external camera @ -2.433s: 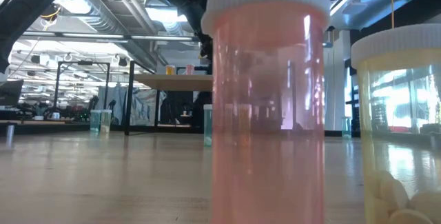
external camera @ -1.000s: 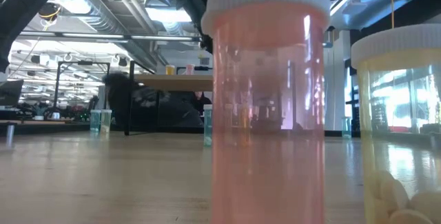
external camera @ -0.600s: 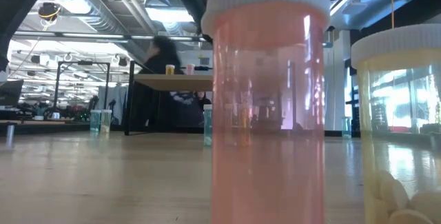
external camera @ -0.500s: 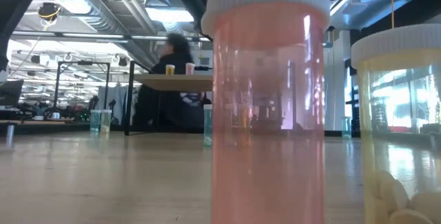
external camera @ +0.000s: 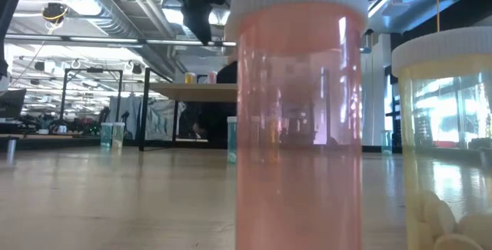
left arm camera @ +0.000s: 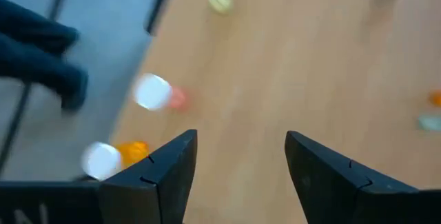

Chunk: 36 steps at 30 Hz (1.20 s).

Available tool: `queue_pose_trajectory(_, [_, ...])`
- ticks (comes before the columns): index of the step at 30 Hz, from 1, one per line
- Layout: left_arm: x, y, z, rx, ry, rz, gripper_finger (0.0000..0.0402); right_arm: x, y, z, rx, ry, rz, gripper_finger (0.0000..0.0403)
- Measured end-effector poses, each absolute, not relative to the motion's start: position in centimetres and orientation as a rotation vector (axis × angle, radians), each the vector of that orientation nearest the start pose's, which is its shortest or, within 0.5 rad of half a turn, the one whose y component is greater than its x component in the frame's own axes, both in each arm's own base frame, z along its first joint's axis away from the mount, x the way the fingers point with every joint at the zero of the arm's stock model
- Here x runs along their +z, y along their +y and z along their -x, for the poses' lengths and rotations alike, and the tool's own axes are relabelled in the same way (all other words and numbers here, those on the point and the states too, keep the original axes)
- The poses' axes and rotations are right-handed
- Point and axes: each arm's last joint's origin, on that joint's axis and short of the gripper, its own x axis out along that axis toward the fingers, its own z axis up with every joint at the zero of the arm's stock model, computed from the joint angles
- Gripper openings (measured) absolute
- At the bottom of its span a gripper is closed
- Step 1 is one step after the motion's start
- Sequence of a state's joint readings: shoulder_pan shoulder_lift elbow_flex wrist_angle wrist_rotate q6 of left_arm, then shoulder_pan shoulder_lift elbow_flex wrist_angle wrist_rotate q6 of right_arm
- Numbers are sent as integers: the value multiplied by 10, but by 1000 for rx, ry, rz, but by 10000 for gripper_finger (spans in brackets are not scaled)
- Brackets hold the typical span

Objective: Pick and place medicine bottles onto shelf by color
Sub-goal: Put the top right blue pill bottle on the shelf

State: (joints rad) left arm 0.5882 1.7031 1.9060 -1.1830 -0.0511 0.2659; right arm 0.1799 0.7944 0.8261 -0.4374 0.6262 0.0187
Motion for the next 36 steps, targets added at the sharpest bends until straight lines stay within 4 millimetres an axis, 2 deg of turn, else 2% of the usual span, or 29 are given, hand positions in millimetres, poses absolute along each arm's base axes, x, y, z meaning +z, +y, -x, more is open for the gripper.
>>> queue_pose_trajectory(7, [405,162,-267,412,1046,70,215,324,12,-162,-444,372,141,177])
queue_pose_trajectory(11, [417,146,-257,423,1007,103,215,324,12,-162,-444,372,142,177])
queue_pose_trajectory(16, [423,120,-246,419,965,154,215,324,12,-162,-444,372,142,177])
queue_pose_trajectory(23, [416,77,-227,404,945,261,215,324,12,-162,-443,372,142,177])
queue_pose_trajectory(28, [412,49,-217,460,910,307,215,324,12,-162,-443,372,143,177])
queue_pose_trajectory(36, [398,15,-215,501,893,363,215,324,12,-162,-443,366,140,177])
